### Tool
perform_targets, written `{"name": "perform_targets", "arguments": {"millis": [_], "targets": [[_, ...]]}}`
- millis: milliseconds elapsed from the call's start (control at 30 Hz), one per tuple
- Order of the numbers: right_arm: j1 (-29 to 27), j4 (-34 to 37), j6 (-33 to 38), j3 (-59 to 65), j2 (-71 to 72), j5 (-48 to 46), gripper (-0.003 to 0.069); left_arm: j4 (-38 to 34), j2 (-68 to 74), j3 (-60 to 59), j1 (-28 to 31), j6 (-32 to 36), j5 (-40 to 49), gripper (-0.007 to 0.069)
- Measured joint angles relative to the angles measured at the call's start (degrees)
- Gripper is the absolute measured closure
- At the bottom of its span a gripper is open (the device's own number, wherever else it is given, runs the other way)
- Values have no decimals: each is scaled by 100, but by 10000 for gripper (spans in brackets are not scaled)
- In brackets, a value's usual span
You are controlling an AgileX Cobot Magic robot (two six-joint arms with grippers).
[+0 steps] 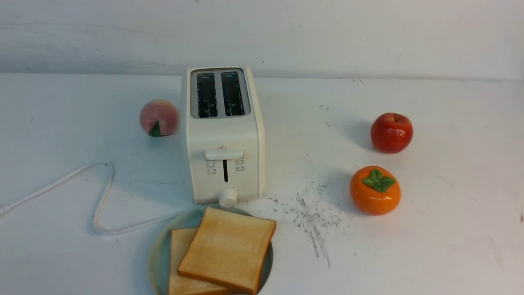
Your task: Take toasted bread from bread machine on white table place on plate.
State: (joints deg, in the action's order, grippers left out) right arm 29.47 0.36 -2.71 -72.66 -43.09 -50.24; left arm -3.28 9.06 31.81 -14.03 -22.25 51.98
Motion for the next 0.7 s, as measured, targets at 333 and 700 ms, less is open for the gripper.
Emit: {"name": "perform_targets", "arguments": {"millis": [333, 700], "targets": [[0, -2358, -2778, 4299, 4230, 2541, 663, -681, 14, -734, 0, 49, -1279, 638], [0, -3108, -3448, 4717, 4225, 2531, 657, -749, 15, -739, 0, 66, -2063, 638]]}}
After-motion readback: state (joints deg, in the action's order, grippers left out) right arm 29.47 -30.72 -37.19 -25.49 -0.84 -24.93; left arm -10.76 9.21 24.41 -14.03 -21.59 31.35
